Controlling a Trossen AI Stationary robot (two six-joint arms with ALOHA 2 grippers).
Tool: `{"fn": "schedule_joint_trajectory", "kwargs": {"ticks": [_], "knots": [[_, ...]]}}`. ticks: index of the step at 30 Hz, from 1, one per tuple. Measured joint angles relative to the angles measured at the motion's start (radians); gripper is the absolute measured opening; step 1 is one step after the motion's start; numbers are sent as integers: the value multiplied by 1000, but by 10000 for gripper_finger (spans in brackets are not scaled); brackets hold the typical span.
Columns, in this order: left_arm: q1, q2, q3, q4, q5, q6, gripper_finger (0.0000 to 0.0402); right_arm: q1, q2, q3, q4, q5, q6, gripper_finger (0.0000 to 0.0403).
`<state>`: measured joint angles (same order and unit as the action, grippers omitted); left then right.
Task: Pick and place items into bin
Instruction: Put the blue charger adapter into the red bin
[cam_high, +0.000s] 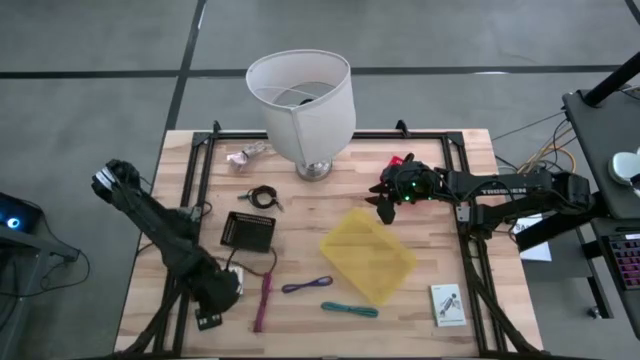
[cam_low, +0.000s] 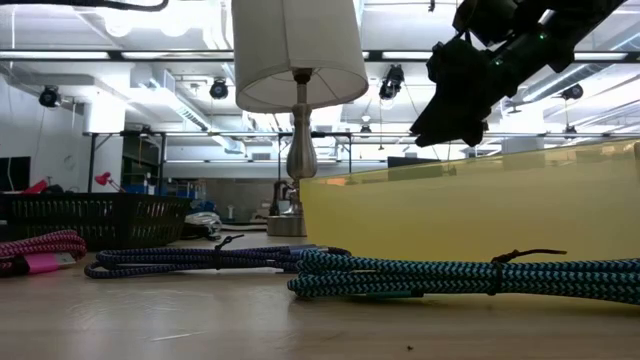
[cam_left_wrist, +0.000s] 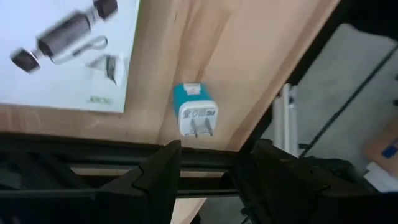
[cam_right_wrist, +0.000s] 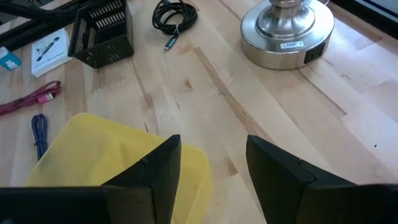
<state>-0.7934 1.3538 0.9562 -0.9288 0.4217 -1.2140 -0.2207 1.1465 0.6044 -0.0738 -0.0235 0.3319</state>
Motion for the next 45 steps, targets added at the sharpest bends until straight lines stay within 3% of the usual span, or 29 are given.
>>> {"fn": "schedule_joint_trajectory", "kwargs": {"ticks": [7, 19, 32, 45], "knots": [[-54, 65, 0, 10, 0, -12, 202, 0, 0, -1, 0, 0, -2, 169], [-65, 143, -28, 62, -10, -9, 302, 0, 0, -23, 0, 0, 1, 169], [-76, 262, -35, 80, -7, -2, 305, 0, 0, -38, 2, 0, 8, 169], [-119, 276, -46, 184, 14, -5, 299, 0, 0, -38, 2, 0, 5, 169]]}}
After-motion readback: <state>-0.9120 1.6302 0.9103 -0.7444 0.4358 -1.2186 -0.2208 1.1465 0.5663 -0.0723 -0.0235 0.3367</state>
